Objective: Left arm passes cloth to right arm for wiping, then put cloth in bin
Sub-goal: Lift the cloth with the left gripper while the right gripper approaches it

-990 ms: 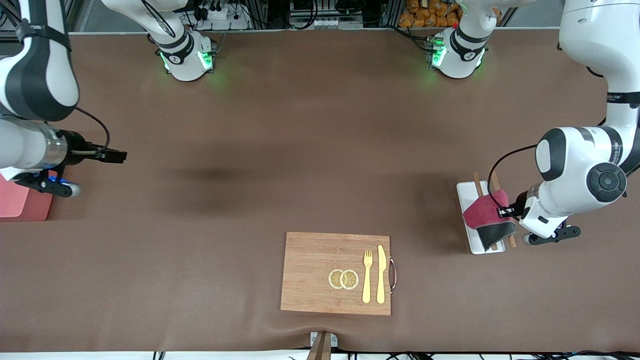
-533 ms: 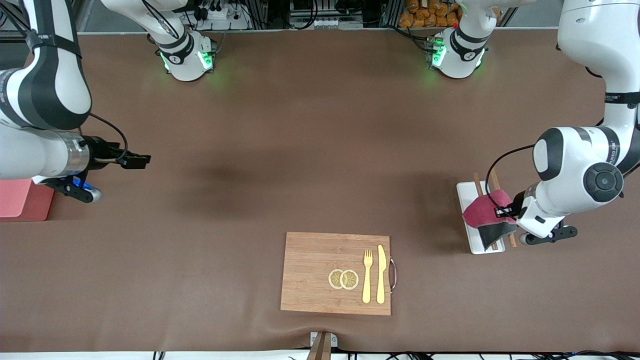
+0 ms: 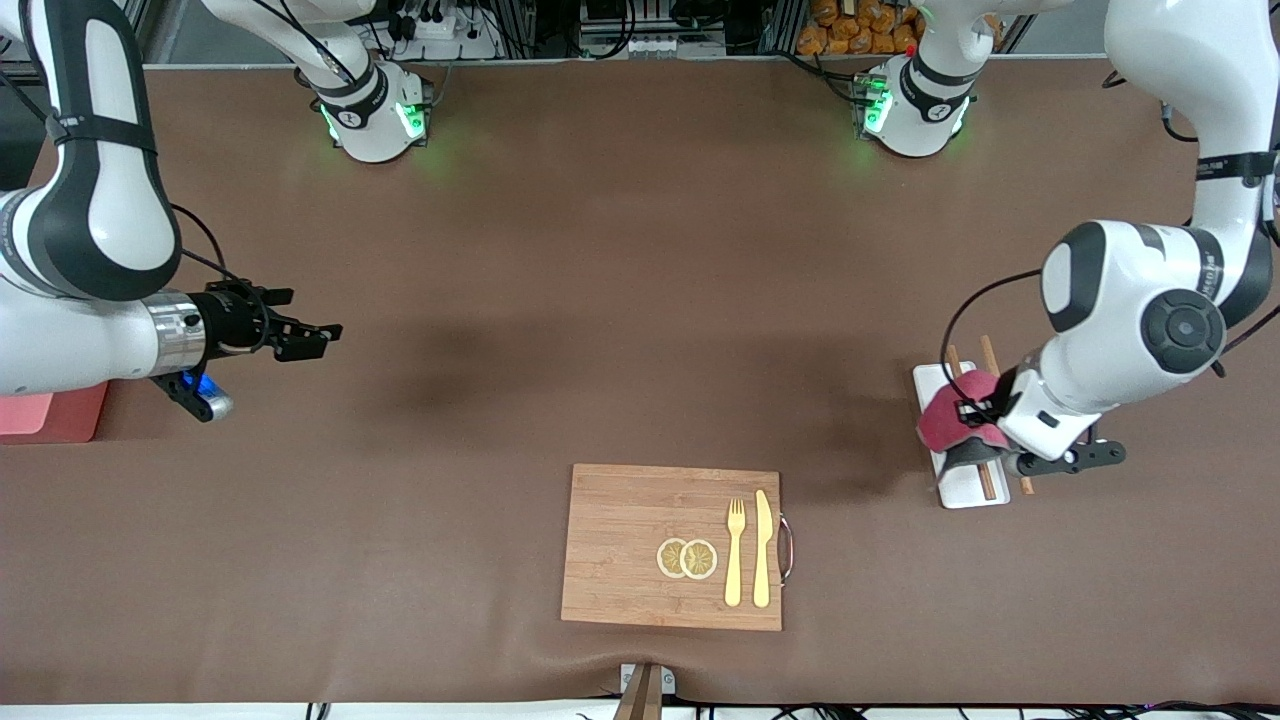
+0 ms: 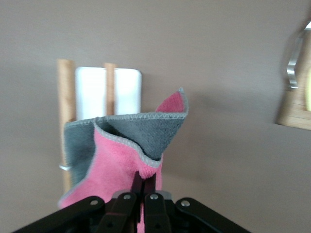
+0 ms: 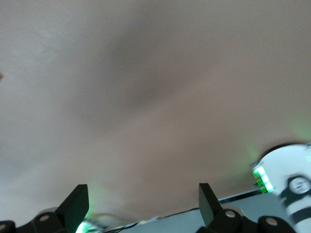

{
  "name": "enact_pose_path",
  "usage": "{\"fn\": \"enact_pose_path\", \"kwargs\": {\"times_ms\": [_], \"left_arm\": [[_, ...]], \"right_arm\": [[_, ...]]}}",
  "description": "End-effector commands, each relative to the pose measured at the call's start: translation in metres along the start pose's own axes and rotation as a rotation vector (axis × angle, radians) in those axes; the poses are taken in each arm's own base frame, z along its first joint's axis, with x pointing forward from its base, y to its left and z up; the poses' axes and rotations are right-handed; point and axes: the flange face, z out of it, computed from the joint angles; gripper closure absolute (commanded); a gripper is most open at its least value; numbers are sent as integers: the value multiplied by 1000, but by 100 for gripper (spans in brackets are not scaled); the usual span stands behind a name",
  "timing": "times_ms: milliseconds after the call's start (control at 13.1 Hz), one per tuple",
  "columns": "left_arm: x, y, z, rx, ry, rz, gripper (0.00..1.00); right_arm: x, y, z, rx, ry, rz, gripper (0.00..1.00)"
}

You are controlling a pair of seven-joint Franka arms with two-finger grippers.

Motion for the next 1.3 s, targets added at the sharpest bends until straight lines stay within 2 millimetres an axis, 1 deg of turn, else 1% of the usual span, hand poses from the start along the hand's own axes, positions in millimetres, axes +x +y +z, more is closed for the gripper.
{"fn": "enact_pose_path", "kwargs": {"times_ms": [0,76,152,229,305,381,457,533,686,762,838,914,1067,1219], "left_arm": [[-19,57,-18,-58,-5,-64,100],[-27,83,-24,-80,-5,-102,100],[-35,111,-29,-100,-5,-123,100],[-44,139,-33,-113,-3,-146,100],[-50,163,-32,-124,-5,-185,100],[-60,189,-26,-132,-17,-225,100],[-71,218,-20,-145,-25,-268,100],[-74,241,-20,-178,-13,-333,100],[-94,292,-9,-236,-13,-422,100],[-101,314,-1,-277,-10,-480,100],[-111,335,5,-324,-1,-532,100],[-118,351,13,-366,0,-570,100],[-130,377,12,-449,-3,-657,100],[-139,395,8,-496,-16,-719,100]], "right_arm": [[1,-21,16,39,-65,88,0],[-1,-31,20,62,-65,121,0],[0,-41,29,72,-66,144,0],[-3,-55,41,75,-77,138,0],[-2,-66,53,96,-105,149,0],[4,-75,65,134,-151,200,0],[4,-89,76,171,-191,249,0],[0,-106,90,203,-232,299,0],[-9,-136,119,231,-267,381,0],[-15,-150,137,234,-289,410,0],[-17,-160,152,242,-304,424,0],[-11,-165,170,236,-324,440,0],[-6,-175,197,240,-346,461,0],[-6,-185,218,256,-324,474,0]]}}
